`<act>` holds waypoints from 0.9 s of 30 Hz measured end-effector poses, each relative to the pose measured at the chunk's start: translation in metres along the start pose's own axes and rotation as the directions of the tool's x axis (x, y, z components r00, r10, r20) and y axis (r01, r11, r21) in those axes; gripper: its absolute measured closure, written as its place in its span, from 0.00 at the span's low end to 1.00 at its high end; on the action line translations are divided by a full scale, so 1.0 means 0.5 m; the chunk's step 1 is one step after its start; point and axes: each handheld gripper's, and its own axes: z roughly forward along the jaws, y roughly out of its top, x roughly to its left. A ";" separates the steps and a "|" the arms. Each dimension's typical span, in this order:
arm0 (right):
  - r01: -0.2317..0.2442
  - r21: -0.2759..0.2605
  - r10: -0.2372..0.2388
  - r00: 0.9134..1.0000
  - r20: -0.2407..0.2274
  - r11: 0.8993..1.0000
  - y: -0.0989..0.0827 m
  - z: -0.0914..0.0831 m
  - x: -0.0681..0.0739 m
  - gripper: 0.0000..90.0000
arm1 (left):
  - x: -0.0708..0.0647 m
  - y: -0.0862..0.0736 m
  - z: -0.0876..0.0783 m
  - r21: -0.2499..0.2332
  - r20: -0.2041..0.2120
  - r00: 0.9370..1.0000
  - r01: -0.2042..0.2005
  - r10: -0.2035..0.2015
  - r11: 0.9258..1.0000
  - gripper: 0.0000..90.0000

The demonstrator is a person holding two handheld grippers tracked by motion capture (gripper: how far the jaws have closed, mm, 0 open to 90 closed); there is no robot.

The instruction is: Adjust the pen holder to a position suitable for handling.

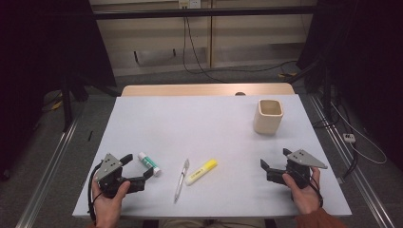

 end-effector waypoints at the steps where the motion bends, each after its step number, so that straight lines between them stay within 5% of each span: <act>1: -0.002 -0.001 0.002 1.000 0.001 1.000 0.000 0.000 0.000 0.07 | 0.000 0.000 0.000 0.001 0.001 1.000 0.000 0.000 1.000 0.08; 17: 0.000 0.074 0.000 1.000 -0.002 0.997 0.000 0.011 0.000 0.10 | -0.010 -0.004 0.010 0.032 0.027 0.999 -0.022 0.021 0.999 0.08; 21: -0.014 0.136 0.014 1.000 -0.002 0.991 0.021 0.012 -0.015 0.09 | -0.012 -0.006 0.014 0.044 0.029 0.999 -0.027 0.025 0.999 0.08; 27: -0.008 0.117 0.007 1.000 0.015 0.993 0.048 0.010 -0.035 0.03 | -0.011 -0.007 0.013 0.043 0.027 0.999 -0.023 0.022 0.999 0.08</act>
